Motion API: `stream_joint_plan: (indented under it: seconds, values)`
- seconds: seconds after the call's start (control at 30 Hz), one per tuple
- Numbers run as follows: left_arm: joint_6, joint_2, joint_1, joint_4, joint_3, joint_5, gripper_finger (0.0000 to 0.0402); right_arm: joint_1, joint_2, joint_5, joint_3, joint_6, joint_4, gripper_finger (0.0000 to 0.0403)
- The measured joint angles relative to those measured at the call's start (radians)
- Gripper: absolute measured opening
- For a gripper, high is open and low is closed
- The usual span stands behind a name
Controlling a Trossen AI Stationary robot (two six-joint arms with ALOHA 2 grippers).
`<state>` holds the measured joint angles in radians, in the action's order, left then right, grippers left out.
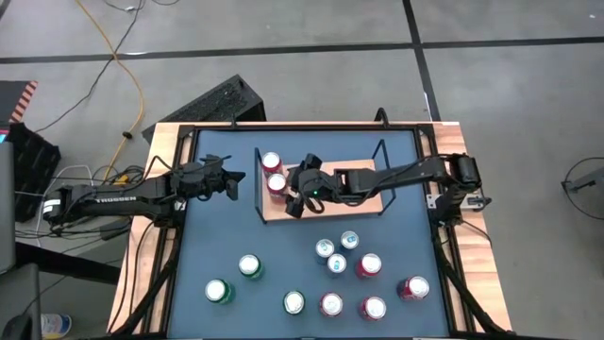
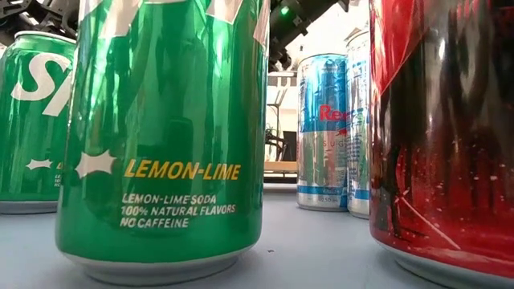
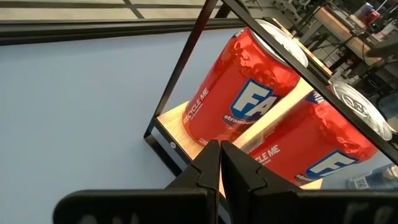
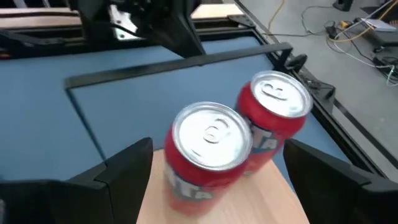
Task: Place canned beverage on shelf
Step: Adjust the orange soda cans on the shelf
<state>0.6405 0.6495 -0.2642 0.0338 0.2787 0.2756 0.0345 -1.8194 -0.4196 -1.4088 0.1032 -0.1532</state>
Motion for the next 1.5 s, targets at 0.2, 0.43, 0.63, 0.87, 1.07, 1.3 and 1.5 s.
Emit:
stream_joint_plan:
  seconds: [0.2, 0.43, 0.63, 0.87, 1.07, 1.3, 1.5]
  values:
    - [0.001, 0.0, 0.001, 0.0, 0.0, 0.0, 0.0, 0.006, -0.032, -0.024, -0.001, 0.001, -0.028, 0.0347]
    - [0.0, 0.0, 0.002, 0.0, 0.0, 0.0, 0.0, -0.018, -0.053, -0.029, -0.001, 0.001, -0.027, 0.0347]
    - [-0.003, 0.0, 0.002, -0.003, 0.0, 0.0, 0.0, -0.054, -0.053, -0.027, 0.001, 0.0, -0.028, 0.0347]
    - [-0.004, 0.0, 0.002, -0.031, 0.0, 0.001, 0.0, -0.076, -0.054, -0.005, 0.001, -0.006, -0.018, 0.0347]
    - [-0.004, 0.0, 0.002, -0.03, 0.0, 0.001, 0.0, -0.042, -0.045, 0.014, 0.001, -0.03, -0.034, 0.0347]
    - [-0.003, 0.0, 0.002, -0.028, 0.0, 0.001, 0.0, -0.005, -0.029, -0.058, 0.0, -0.058, -0.145, 0.0337]
    - [0.001, 0.0, 0.002, -0.028, 0.0, 0.001, 0.0, -0.035, -0.034, -0.079, 0.0, -0.051, -0.149, 0.0301]
